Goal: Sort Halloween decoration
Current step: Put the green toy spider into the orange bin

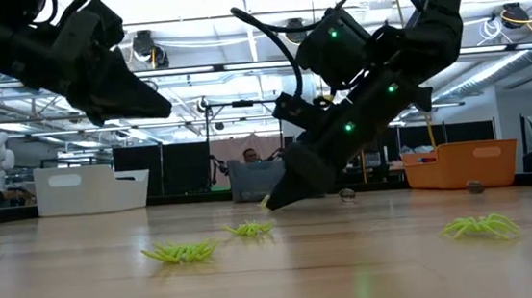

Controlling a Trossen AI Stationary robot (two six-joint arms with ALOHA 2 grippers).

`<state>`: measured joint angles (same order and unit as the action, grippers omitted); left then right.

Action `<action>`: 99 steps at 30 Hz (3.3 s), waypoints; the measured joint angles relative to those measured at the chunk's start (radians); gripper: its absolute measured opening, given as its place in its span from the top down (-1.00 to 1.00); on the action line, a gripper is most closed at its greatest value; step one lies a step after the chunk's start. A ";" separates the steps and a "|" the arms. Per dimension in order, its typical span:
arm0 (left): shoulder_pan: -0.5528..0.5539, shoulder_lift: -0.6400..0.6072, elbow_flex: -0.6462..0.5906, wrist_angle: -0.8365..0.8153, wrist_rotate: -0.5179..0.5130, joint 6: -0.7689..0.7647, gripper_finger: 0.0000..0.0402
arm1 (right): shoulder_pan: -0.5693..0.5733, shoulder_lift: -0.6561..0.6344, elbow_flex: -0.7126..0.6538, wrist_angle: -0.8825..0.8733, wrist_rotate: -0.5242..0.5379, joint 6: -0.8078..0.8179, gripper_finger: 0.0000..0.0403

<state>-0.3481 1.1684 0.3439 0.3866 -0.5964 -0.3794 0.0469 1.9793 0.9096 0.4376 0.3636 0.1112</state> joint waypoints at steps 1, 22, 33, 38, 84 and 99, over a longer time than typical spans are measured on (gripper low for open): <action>0.000 0.008 0.000 -0.002 0.000 0.000 0.41 | 0.000 0.000 0.000 0.006 0.002 -0.001 0.15; 0.000 0.091 0.000 0.061 0.000 0.000 0.41 | -0.089 0.003 0.000 0.029 -0.148 -0.037 0.15; 0.001 0.091 0.000 0.061 0.000 -0.001 0.41 | -0.089 0.002 0.000 0.005 -0.159 -0.044 0.48; 0.001 0.091 0.000 0.061 0.000 -0.001 0.41 | -0.088 0.002 0.000 -0.006 -0.160 -0.048 0.88; -0.001 0.090 0.000 0.058 0.001 -0.007 0.41 | -0.091 0.015 0.000 0.036 -0.132 -0.082 0.31; -0.001 0.090 0.000 0.058 0.001 -0.007 0.41 | -0.081 0.018 0.000 0.061 -0.151 -0.116 0.99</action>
<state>-0.3492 1.2587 0.3439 0.4442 -0.5957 -0.3862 -0.0342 1.9976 0.9094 0.4984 0.2123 -0.0049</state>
